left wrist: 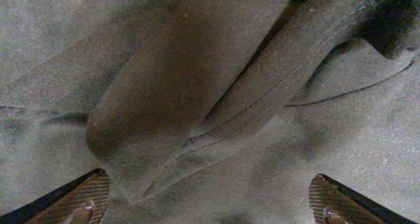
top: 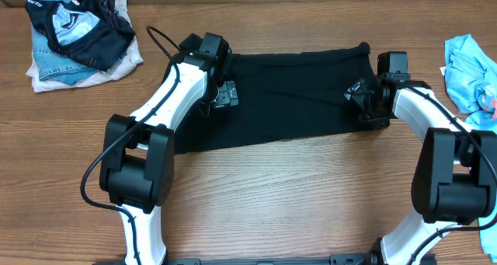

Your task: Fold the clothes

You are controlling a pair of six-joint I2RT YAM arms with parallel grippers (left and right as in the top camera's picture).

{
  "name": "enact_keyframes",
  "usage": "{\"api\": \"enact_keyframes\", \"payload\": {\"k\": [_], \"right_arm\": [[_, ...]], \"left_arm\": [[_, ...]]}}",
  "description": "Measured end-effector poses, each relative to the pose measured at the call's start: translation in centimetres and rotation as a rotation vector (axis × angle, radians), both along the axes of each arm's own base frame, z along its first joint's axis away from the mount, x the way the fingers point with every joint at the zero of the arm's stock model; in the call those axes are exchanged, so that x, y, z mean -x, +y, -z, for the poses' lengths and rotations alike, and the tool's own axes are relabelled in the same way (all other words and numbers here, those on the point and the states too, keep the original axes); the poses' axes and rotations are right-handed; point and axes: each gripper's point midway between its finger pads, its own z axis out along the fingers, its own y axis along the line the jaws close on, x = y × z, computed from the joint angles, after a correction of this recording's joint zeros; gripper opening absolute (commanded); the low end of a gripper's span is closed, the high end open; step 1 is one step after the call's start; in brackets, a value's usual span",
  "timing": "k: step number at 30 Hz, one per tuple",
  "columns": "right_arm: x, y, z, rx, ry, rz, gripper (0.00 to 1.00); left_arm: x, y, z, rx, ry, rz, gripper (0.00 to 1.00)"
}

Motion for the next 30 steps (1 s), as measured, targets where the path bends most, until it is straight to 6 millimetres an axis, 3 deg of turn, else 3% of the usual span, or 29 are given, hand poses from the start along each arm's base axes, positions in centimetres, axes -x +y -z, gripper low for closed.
{"api": "enact_keyframes", "payload": {"k": [8,20,30], "right_arm": [[-0.8,0.0,-0.1,0.002,-0.032,0.000,0.80],[-1.8,-0.3,-0.7,0.011,-0.056,0.003,0.61],[-3.4,-0.4,-1.6,0.015,-0.123,0.004,0.17]], "left_arm": [[0.0,0.0,0.0,0.000,0.000,0.000,1.00],[0.0,0.0,0.0,-0.004,0.000,0.019,1.00],[0.0,0.1,0.0,-0.007,-0.001,0.019,1.00]]}}
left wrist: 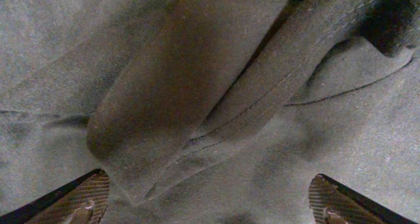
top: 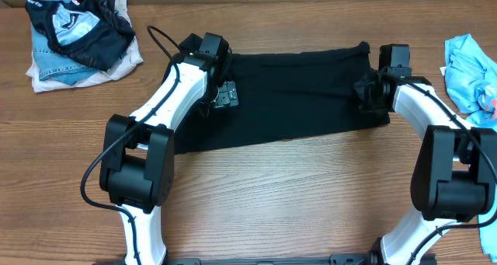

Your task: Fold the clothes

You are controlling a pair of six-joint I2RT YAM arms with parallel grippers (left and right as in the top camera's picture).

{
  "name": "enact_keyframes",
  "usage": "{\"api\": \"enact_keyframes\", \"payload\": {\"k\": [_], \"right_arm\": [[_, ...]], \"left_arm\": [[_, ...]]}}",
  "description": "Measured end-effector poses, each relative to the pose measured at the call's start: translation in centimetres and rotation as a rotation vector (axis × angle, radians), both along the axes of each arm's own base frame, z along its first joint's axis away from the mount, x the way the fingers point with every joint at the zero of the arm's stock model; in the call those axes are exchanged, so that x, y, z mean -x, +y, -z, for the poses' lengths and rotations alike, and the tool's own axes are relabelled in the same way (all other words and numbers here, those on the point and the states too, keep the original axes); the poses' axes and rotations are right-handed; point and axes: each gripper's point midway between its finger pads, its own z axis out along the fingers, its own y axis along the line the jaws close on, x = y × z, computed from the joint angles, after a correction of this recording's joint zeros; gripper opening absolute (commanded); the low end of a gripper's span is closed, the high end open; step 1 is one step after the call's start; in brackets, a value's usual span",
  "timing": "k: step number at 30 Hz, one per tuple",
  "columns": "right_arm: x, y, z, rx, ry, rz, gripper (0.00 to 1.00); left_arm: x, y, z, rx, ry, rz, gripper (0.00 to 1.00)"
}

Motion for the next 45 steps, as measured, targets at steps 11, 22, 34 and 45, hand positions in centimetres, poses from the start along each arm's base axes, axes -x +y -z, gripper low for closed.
{"api": "enact_keyframes", "payload": {"k": [11,22,34,45], "right_arm": [[-4.3,-0.3,-2.8,-0.001,-0.207,0.025,0.68],[-2.2,-3.3,-8.0,0.045,-0.004,-0.026,1.00],[4.2,-5.7,-9.2,0.069,0.234,-0.141,1.00],[6.8,-4.5,-3.8,0.008,0.368,-0.209,1.00]], "left_arm": [[-0.1,0.0,0.0,-0.002,-0.005,0.014,1.00],[-0.3,1.1,-5.3,-0.069,-0.026,0.042,1.00],[6.5,3.4,-10.4,-0.097,0.136,0.031,1.00],[10.0,5.5,-4.3,-0.046,0.301,-0.048,1.00]]}}
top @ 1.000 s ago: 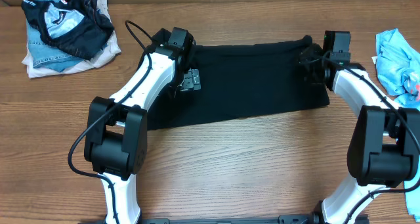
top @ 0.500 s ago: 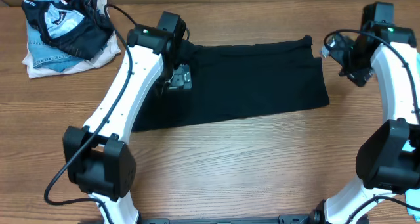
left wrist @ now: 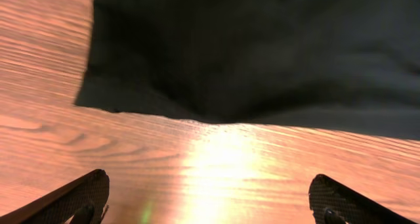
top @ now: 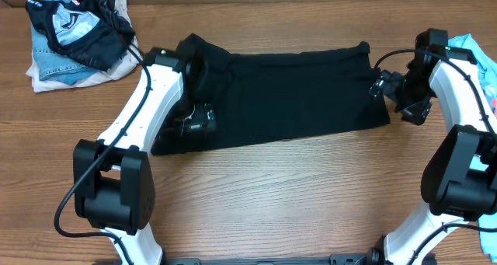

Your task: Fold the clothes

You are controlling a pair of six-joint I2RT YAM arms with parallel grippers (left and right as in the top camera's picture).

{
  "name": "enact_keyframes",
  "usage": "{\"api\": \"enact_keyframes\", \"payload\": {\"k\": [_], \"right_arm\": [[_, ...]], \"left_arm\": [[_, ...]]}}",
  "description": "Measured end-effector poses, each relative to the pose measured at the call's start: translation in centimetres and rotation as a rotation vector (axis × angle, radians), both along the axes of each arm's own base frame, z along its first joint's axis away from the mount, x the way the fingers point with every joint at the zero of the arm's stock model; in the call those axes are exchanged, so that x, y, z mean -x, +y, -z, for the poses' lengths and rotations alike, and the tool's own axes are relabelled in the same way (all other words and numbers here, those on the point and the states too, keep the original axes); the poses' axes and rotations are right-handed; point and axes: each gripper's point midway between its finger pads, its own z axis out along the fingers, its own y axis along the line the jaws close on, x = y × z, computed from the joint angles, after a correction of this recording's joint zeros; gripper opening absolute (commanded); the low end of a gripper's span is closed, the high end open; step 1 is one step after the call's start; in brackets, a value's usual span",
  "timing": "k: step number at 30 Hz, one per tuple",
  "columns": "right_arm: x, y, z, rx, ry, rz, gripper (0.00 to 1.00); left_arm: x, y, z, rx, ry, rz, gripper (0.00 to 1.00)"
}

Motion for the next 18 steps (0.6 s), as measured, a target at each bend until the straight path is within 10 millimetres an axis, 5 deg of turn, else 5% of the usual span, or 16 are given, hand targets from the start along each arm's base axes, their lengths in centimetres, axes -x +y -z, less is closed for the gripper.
{"api": "enact_keyframes", "payload": {"k": [7,18], "right_arm": [[-0.1,0.7,1.6,-0.035,-0.025,-0.012,0.96],[0.5,1.3,4.8,-0.059,-0.045,-0.014,0.85]], "left_arm": [[2.1,1.2,3.7,0.028,0.063,-0.058,1.00],[2.2,1.3,5.3,0.082,0.052,-0.098,1.00]]}}
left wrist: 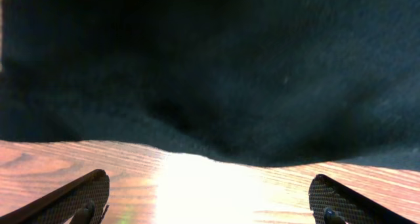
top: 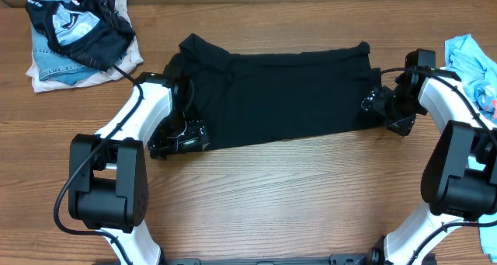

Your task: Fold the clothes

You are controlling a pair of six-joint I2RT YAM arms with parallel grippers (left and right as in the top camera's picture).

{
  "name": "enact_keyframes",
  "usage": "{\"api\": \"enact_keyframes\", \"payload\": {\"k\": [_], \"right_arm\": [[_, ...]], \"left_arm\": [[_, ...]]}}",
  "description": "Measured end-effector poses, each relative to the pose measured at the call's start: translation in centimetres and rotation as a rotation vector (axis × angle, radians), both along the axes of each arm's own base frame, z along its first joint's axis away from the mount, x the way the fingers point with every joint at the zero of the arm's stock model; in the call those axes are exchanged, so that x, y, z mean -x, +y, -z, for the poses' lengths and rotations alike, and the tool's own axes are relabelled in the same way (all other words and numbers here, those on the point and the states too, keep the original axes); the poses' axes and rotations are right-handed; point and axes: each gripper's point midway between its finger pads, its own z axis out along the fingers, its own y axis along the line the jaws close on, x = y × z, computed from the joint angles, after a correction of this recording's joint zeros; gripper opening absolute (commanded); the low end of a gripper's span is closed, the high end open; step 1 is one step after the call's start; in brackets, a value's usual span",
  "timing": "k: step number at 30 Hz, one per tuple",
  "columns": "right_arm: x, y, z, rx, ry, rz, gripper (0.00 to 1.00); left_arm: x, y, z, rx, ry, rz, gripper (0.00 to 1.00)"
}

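A black garment (top: 279, 94) lies spread flat across the middle of the wooden table (top: 272, 195). My left gripper (top: 180, 143) sits at the garment's near left corner. In the left wrist view the left gripper (left wrist: 210, 194) is open, its fingers (left wrist: 79, 194) wide apart over bare wood, with the black garment's hem (left wrist: 216, 86) just ahead. My right gripper (top: 382, 107) is at the garment's near right corner; whether its jaws are open or closed does not show from overhead.
A pile of clothes (top: 78, 32) with a dark top on it lies at the back left. A light blue garment (top: 470, 67) lies at the right edge. The left arm's cable (top: 128, 71) runs near the pile.
The left gripper has moved a little left and toward the front, to the garment's near left corner. The right gripper was off the right edge and is now lower, at the near right corner.
At first the left gripper hung open over a folded sleeve on the garment's left part, while the right gripper sat on the right edge. Later the left was at the near hem and the right off the edge. Now each is at a near corner.
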Motion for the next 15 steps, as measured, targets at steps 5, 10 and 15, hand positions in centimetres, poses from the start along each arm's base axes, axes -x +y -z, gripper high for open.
{"api": "enact_keyframes", "payload": {"k": [5,10,15], "right_arm": [[-0.6,-0.1,0.4,0.000,-0.013,0.009,0.77],[-0.5,-0.3,1.3,0.003,0.005,0.021,0.63],[0.0,-0.5,1.5,0.015,0.029,0.041,0.33]], "left_arm": [[-0.5,-0.3,0.2,0.014,-0.022,-0.003,0.89],[-0.5,-0.6,0.3,0.030,-0.020,-0.008,0.66],[-0.1,-0.7,1.4,0.036,0.018,-0.005,0.34]]}}
